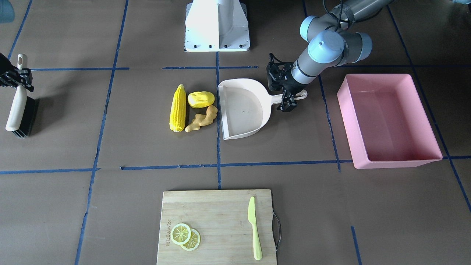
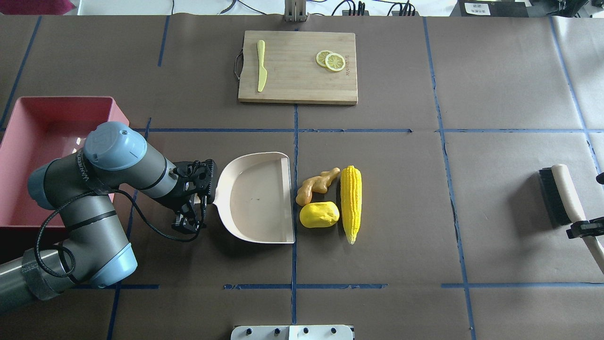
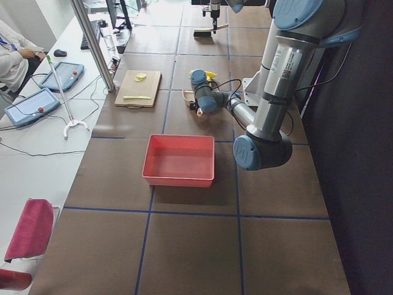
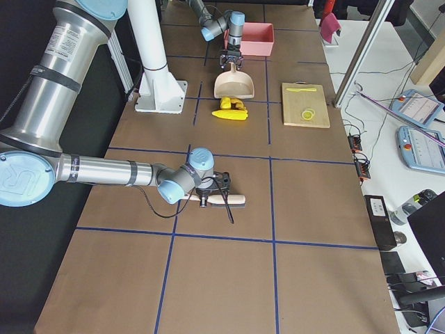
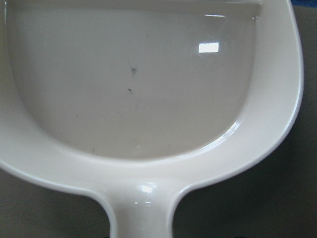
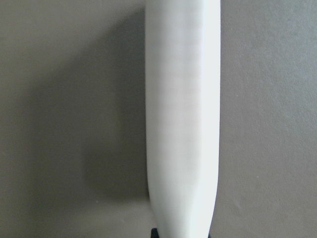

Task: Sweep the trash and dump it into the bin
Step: 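Grasp the dustpan handle with the left gripper and hold it flat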

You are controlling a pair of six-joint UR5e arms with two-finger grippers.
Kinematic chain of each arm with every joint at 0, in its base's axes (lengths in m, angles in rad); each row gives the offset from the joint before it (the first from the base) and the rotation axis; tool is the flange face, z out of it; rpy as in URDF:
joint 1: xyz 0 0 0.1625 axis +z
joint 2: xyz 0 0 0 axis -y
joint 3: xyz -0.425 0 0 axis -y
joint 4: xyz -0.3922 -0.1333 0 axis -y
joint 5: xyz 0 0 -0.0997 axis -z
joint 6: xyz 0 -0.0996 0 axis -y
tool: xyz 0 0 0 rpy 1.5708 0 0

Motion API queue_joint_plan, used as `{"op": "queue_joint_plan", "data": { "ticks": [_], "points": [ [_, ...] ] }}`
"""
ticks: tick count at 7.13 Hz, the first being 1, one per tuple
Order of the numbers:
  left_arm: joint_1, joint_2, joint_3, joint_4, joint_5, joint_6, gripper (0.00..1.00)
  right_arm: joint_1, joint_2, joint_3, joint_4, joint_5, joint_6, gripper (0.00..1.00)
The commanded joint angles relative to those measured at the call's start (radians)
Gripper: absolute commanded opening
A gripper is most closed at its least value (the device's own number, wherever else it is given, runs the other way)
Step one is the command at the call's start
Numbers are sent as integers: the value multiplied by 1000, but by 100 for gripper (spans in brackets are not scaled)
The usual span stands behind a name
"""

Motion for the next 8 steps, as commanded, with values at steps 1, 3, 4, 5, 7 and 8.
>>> {"op": "queue_joint_plan", "data": {
  "ticks": [1, 3, 4, 5, 7, 8],
  "points": [
    [1, -7, -1, 5, -3, -2, 77, 0, 0, 1, 0, 0, 0, 0],
    [2, -13, -9, 11, -5, -2, 76, 0, 0, 1, 0, 0, 0, 0],
    [1, -14, -9, 11, -3, 0, 76, 0, 0, 1, 0, 0, 0, 0],
    [2, -15, -12, 11, -3, 1, 72, 0, 0, 1, 0, 0, -2, 0],
    [-1, -14, -13, 14, -2, 11, 44, 2, -1, 1, 0, 0, -2, 0],
    [-4, -15, -15, 16, 0, 9, 29, 0, -1, 1, 2, 0, -2, 0]
  ]
}}
